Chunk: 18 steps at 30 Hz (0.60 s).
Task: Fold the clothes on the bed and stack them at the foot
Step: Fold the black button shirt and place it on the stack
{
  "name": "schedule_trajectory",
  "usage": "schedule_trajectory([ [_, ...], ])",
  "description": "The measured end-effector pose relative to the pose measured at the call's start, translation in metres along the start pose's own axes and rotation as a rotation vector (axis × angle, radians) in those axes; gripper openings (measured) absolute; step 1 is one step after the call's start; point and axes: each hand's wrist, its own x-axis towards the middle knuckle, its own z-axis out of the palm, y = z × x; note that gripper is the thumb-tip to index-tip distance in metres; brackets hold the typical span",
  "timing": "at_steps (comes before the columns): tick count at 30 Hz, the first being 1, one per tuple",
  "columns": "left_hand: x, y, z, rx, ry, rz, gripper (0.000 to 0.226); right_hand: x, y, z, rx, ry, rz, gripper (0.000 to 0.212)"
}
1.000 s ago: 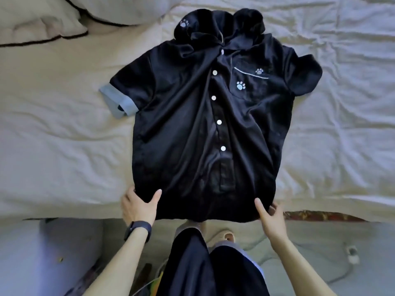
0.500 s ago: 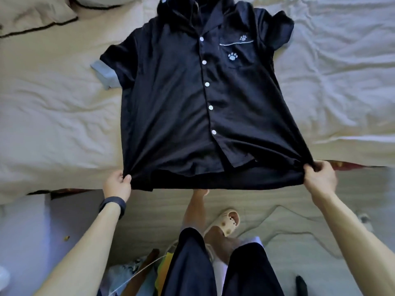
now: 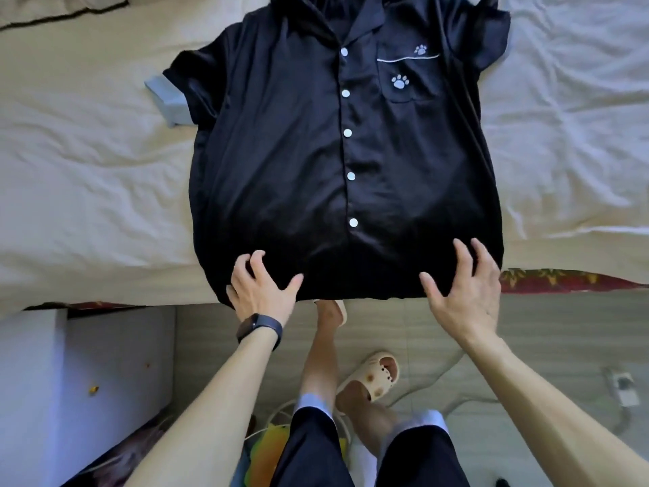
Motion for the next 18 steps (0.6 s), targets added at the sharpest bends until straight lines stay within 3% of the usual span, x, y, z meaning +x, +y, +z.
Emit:
schedule_trajectory([
  [2, 0.008, 0.002, 0.012, 0.064, -0.004, 0.091, 0.100, 0.006, -0.010, 0.013, -0.147, -0.015, -0.305, 0.072],
  [3, 0.017, 0.002, 0.017, 0.114, 0.021, 0.195, 0.105, 0.013, -0.015, 0.020, -0.175, -0.016, -0.374, 0.071],
  [5, 0.036, 0.004, 0.025, 0.241, 0.033, 0.387, 0.110, 0.031, -0.028, 0.034, -0.182, -0.019, -0.375, 0.070],
  [7, 0.054, 0.002, 0.032, 0.337, -0.003, 0.464, 0.110, 0.050, -0.034, 0.048, -0.204, -0.048, -0.333, 0.070],
  [12, 0.047, -0.027, 0.035, 0.442, -0.140, 0.495, 0.106, 0.043, -0.023, 0.061, -0.303, -0.191, -0.327, 0.073],
  [18, 0.001, -0.043, 0.012, 0.556, -0.528, 0.405, 0.087, 0.007, -0.015, 0.027, -0.414, -0.370, -0.311, 0.076],
])
